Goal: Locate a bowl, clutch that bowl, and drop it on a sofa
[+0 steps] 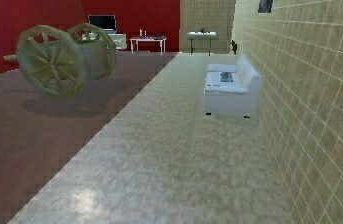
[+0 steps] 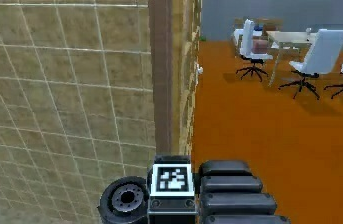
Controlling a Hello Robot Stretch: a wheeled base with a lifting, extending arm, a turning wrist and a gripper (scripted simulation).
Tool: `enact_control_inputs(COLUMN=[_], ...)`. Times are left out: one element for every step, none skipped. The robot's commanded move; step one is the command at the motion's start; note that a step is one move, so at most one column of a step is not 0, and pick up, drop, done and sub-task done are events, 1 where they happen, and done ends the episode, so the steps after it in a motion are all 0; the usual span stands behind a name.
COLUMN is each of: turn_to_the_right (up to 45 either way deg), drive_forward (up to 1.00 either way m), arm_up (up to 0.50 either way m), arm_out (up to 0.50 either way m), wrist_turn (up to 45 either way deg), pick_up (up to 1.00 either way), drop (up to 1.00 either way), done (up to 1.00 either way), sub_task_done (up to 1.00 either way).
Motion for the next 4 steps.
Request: enact_control_inputs(turn_to_the_right=[0.0, 0.0, 0.0, 9.0], drive_forward=[1.00, 1.00, 0.70, 0.00], arm_up=[0.00, 0.00, 0.00, 0.00], arm_out=[0.00, 0.00, 0.00, 0.00], wrist_turn=[0.0, 0.0, 0.0, 0.0], pick_up=[0.00, 0.00, 0.00, 0.00], drop=[0.00, 0.00, 0.00, 0.00], done=[0.00, 0.00, 0.00, 0.00], sub_task_done=[0.00, 0.00, 0.00, 0.00])
